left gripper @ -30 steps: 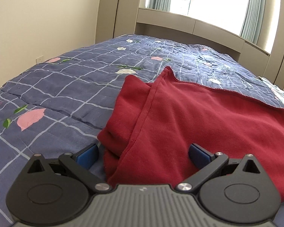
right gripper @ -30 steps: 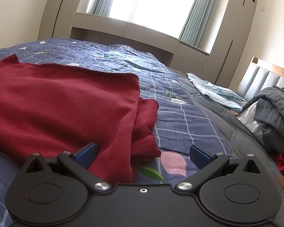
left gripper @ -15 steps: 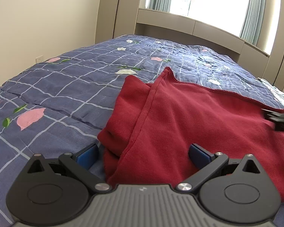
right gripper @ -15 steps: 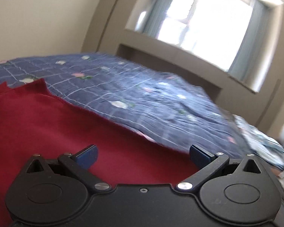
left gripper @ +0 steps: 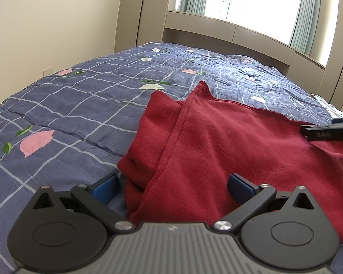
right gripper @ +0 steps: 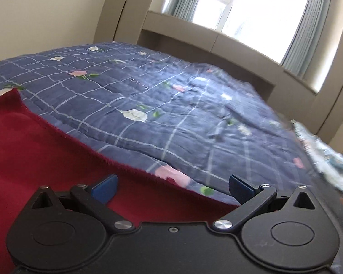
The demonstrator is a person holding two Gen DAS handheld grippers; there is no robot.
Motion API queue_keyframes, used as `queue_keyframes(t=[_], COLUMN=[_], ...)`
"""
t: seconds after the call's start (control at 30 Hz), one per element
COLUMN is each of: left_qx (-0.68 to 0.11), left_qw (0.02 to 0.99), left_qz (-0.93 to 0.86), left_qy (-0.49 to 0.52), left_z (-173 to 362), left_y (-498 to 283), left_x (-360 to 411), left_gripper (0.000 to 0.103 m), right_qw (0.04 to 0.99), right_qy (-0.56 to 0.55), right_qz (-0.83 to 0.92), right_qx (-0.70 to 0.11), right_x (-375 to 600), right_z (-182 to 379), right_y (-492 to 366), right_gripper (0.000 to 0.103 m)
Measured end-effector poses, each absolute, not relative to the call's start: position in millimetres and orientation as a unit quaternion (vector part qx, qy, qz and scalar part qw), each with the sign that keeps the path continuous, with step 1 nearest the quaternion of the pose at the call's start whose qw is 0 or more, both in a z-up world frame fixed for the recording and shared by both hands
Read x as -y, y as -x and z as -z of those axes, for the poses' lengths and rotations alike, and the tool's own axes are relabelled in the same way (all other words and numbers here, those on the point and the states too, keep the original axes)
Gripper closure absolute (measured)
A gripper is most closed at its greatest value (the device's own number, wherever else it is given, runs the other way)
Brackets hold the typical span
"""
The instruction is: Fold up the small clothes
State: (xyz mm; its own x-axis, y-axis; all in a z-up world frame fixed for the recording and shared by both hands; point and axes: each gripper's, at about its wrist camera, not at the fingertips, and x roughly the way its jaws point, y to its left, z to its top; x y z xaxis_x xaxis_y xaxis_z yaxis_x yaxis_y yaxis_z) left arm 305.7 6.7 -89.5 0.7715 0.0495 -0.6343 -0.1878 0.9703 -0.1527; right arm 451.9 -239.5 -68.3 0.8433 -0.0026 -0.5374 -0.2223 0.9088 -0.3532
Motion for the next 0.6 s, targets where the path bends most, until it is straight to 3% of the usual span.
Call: queue_keyframes(t=[0.3,0.6], left_qx=[-0.331,-0.330], left_qw=[0.936,0.936], left_qz=[-0.062,-0.062], left_qy=[0.107,0.108], left_z=[89,90], left_y=[-306,-306], left_x=[-7,-8], left_gripper=[0.000,0.000], right_qw=[0.937,0.949], right_qy=[0.216,0.195], right_qz=[-0.117,-0.061], right_qx=[-0.248,-0.242], right_x=[229,210], right_z=[44,78], right_y=[-319,-282], right_gripper=[0.001,0.001])
